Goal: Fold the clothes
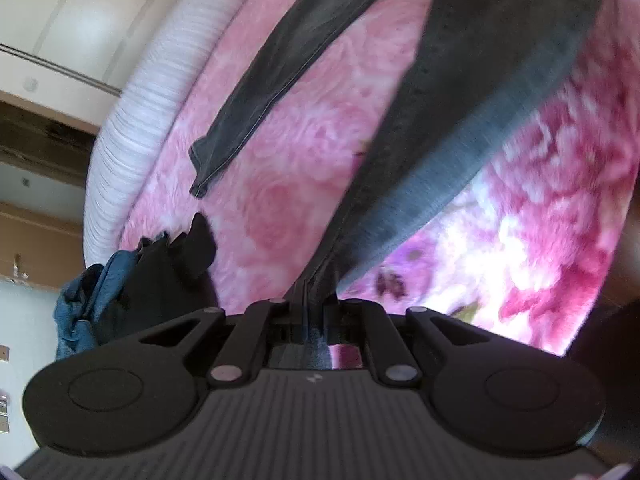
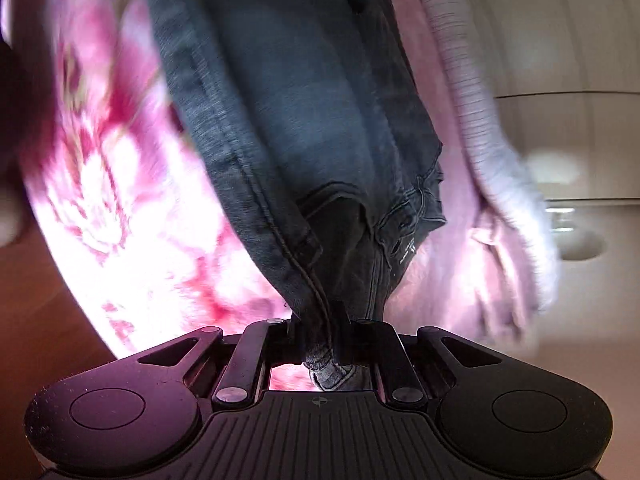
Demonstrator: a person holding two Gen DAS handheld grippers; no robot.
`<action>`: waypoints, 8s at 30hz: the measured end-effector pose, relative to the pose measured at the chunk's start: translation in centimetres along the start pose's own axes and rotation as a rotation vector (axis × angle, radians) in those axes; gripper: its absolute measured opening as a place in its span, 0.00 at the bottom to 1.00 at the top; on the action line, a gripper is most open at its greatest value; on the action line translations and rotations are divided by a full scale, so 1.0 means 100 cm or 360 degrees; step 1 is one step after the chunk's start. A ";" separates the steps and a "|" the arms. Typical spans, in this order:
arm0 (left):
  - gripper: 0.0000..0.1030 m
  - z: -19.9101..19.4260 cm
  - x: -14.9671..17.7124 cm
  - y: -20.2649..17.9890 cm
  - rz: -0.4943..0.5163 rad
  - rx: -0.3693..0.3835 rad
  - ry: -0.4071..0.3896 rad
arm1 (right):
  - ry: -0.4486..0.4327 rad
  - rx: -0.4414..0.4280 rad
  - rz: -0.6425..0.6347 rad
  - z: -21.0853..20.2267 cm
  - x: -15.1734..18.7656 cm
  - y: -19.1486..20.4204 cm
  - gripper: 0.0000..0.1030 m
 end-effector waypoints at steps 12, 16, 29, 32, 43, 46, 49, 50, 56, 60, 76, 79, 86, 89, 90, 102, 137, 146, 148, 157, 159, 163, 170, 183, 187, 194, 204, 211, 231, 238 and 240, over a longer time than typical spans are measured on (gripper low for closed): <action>0.05 0.003 -0.146 0.128 -0.0026 0.0082 0.0183 | -0.0231 -0.0339 -0.0137 0.007 -0.001 -0.220 0.09; 0.05 0.062 -0.174 0.158 -0.0026 0.0225 0.0254 | -0.0213 -0.0412 -0.0173 0.055 -0.019 -0.280 0.09; 0.05 0.234 -0.248 0.166 0.0109 0.0479 0.0451 | -0.0036 -0.0790 0.0015 0.207 -0.053 -0.351 0.09; 0.06 0.260 -0.262 0.164 0.0090 0.0483 0.0494 | -0.0036 -0.0872 0.0046 0.240 -0.056 -0.361 0.09; 0.23 0.336 -0.275 0.136 0.0147 0.0346 0.0635 | -0.0026 -0.1025 0.0383 0.303 -0.045 -0.366 0.35; 0.36 0.336 -0.277 0.141 0.0112 0.0285 0.0626 | 0.0015 -0.0969 0.0610 0.302 -0.027 -0.371 0.52; 0.41 0.331 -0.280 0.151 0.0056 0.0227 0.0594 | 0.0126 -0.0914 0.0840 0.291 -0.001 -0.372 0.52; 0.41 0.329 -0.281 0.154 0.0035 0.0213 0.0588 | 0.0143 -0.0920 0.0925 0.288 0.008 -0.371 0.53; 0.41 0.316 -0.277 0.159 -0.0052 0.0142 0.0577 | 0.0160 -0.1004 0.1282 0.264 0.036 -0.358 0.53; 0.45 0.294 -0.266 0.152 0.0072 0.0095 0.0513 | 0.0107 -0.0922 0.1293 0.248 0.027 -0.357 0.53; 0.48 0.342 -0.245 0.220 -0.0262 0.0288 0.0248 | 0.0121 -0.0461 0.1089 0.138 -0.112 -0.330 0.53; 0.46 0.337 -0.236 0.233 -0.0269 0.0294 0.0179 | 0.0079 -0.0449 0.1113 0.111 -0.155 -0.328 0.53; 0.45 0.269 -0.170 0.203 0.0367 0.0418 -0.0205 | -0.0150 -0.0545 0.0935 0.058 -0.280 -0.303 0.53; 0.41 0.262 -0.135 0.168 0.0745 0.0410 -0.0271 | -0.0202 -0.0615 0.0910 0.050 -0.317 -0.290 0.53; 0.40 0.263 -0.127 0.157 0.0844 0.0394 -0.0285 | -0.0205 -0.0630 0.0913 0.049 -0.325 -0.286 0.53; 0.02 0.268 -0.120 0.153 0.0793 0.0274 -0.0221 | -0.0154 -0.0694 0.0919 0.043 -0.350 -0.274 0.52; 0.03 0.344 -0.267 0.152 0.0373 0.0680 0.0055 | -0.0141 -0.0735 0.0241 0.251 -0.239 -0.342 0.52; 0.01 0.324 -0.284 0.171 0.0326 0.0600 -0.0024 | -0.0187 -0.0783 0.0409 0.252 -0.223 -0.357 0.00; 0.01 0.330 -0.286 0.168 0.0325 0.0580 -0.0023 | -0.0191 -0.0730 0.0415 0.255 -0.222 -0.362 0.00; 0.04 0.349 -0.279 0.149 0.0300 0.0501 0.0032 | -0.0053 -0.0672 0.0691 0.259 -0.214 -0.362 0.00; 0.11 0.341 -0.281 0.151 0.0319 0.0447 0.0053 | -0.0016 -0.0636 0.0758 0.235 -0.211 -0.356 0.01; 0.34 0.297 -0.280 0.146 0.0392 0.0361 -0.0087 | 0.0022 -0.0580 0.0933 0.173 -0.204 -0.334 0.24; 0.47 0.154 -0.264 0.012 0.0697 0.0739 -0.0569 | 0.0066 -0.0629 0.1442 0.068 -0.203 -0.257 0.63; 0.08 0.102 -0.269 -0.177 0.1161 0.1030 -0.0837 | 0.0028 -0.0702 0.1885 0.043 -0.214 -0.180 0.63; 0.04 0.101 -0.329 -0.141 0.0691 0.1287 -0.0528 | -0.0052 -0.0646 0.2050 0.048 -0.221 -0.180 0.63; 0.04 0.122 -0.391 -0.125 0.0516 0.1350 -0.0390 | -0.0214 -0.0482 0.2441 0.059 -0.244 -0.199 0.63; 0.03 0.114 -0.386 -0.116 0.0646 0.1461 -0.0439 | 0.0072 -0.0128 0.2954 0.059 -0.250 -0.209 0.80; 0.03 0.111 -0.367 -0.119 0.0723 0.1452 -0.0512 | 0.0273 0.0246 0.2970 0.088 -0.232 -0.189 0.81; 0.07 0.111 -0.272 -0.181 0.1393 0.1049 -0.0862 | 0.0681 0.0207 0.1544 0.034 -0.228 -0.164 0.81; 0.15 0.104 -0.270 -0.156 0.1372 0.1072 -0.0733 | 0.0651 -0.0168 0.1936 0.011 -0.218 -0.151 0.81; 0.17 0.098 -0.274 -0.138 0.1273 0.1101 -0.0676 | 0.0588 -0.0268 0.2046 -0.006 -0.209 -0.152 0.81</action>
Point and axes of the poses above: each gripper's, at about its wrist camera, not at the fingertips, and z roughly the way its jaws point, y to its left, x to its underside, the point moved 2 cm from there along z, roughly the way its jaws point, and after that the axes turned 15 degrees about -z, right-handed, at the moved point
